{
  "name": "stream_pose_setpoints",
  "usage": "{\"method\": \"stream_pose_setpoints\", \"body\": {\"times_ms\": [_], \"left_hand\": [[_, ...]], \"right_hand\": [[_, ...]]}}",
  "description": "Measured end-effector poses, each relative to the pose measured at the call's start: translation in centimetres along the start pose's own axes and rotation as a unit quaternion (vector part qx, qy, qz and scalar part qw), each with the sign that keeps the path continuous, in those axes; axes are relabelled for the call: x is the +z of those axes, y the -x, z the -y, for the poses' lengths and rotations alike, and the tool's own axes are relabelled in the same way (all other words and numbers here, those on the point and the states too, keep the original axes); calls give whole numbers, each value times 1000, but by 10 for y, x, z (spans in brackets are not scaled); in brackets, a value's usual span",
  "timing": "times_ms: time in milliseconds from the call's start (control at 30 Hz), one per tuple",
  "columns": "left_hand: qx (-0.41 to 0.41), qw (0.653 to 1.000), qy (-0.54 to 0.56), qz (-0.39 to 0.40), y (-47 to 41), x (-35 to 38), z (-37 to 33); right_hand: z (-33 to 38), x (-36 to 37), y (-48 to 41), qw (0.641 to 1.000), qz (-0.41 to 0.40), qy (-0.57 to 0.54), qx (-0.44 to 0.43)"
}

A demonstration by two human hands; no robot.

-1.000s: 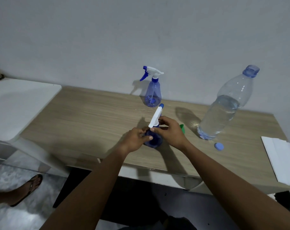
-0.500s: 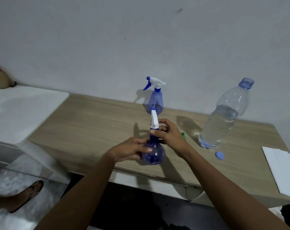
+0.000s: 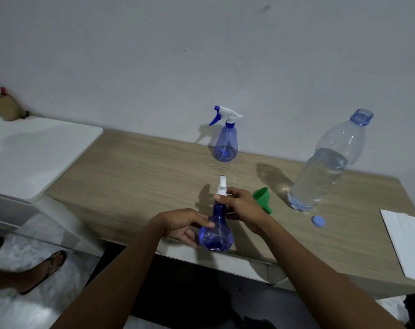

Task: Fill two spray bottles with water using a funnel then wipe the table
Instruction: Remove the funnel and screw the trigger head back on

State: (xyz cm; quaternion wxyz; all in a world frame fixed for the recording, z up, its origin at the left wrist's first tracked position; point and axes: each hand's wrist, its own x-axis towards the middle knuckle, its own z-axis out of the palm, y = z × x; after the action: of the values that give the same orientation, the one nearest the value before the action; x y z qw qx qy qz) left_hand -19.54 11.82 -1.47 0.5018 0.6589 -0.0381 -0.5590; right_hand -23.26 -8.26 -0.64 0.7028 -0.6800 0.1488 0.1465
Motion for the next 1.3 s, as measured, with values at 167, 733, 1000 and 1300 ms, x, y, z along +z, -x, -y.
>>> {"method": "stream_pose_setpoints", "body": {"times_ms": [167,733,1000,1300], "left_hand": [[1,1000,-6,-23,-3,-1,2],[-10,999,-34,-39,-2,-3,1],[-1,999,-30,-45,0,-4,0],[-4,999,-16,-39,1,-5,-4]], "right_hand": [[1,3,-2,1000,-2,-2,12],[-5,6,-8,1000,4,-4,22],[1,8,-5,999,16,-8,27],[2,7,-9,1000,13,-4,23]]}}
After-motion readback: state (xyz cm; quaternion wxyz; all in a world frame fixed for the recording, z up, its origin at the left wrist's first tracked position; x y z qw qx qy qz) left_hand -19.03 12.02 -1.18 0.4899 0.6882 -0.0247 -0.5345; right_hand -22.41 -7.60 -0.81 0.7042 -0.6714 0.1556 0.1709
